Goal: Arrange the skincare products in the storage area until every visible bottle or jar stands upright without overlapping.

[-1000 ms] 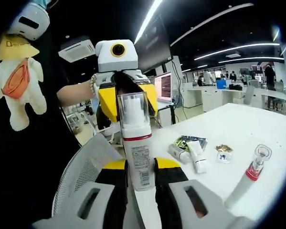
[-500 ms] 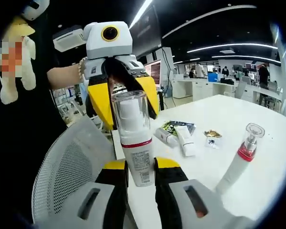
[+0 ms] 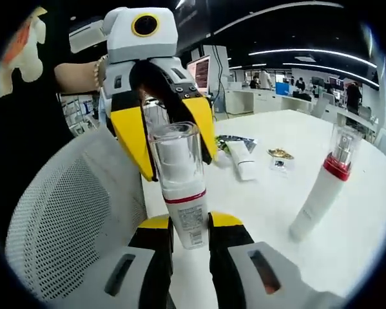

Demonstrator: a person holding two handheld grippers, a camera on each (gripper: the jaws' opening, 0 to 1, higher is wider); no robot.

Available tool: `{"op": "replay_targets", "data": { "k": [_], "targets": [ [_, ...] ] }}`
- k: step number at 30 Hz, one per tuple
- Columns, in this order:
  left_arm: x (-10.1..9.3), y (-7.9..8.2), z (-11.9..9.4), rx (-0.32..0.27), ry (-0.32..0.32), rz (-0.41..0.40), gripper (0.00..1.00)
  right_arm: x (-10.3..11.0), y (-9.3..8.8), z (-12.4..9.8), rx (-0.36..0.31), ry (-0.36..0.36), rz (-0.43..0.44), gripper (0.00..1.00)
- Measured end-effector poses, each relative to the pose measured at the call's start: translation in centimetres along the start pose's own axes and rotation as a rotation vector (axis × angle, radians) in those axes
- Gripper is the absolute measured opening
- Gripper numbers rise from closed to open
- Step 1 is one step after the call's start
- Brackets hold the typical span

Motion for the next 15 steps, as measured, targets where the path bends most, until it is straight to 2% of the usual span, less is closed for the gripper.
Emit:
{"op": "replay_targets", "data": {
  "k": [7, 15],
  "targets": [
    [0.3, -0.8, 1.5, 0.031, -0.016, 0.008, 0.14, -0.7, -2.0, 0.4, 0.034, -0.012, 0.023, 0.2],
    [0.7, -1.8, 2.6, 0.057, -0.036, 0.024, 0.14, -1.2, -3.1, 0.6, 0.083, -0.017, 0.027, 0.2]
  ]
}}
Point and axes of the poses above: the point that each gripper's makers call its tool centre point, and the gripper's own axes: z roughly forward along the fingers, x roughly to its left, y roughly out of its top, the point moved 8 cm from there along -z, roughly backward along the fingers, and after that the axes turned 2 degrees about -y, right-handed, at the moved point
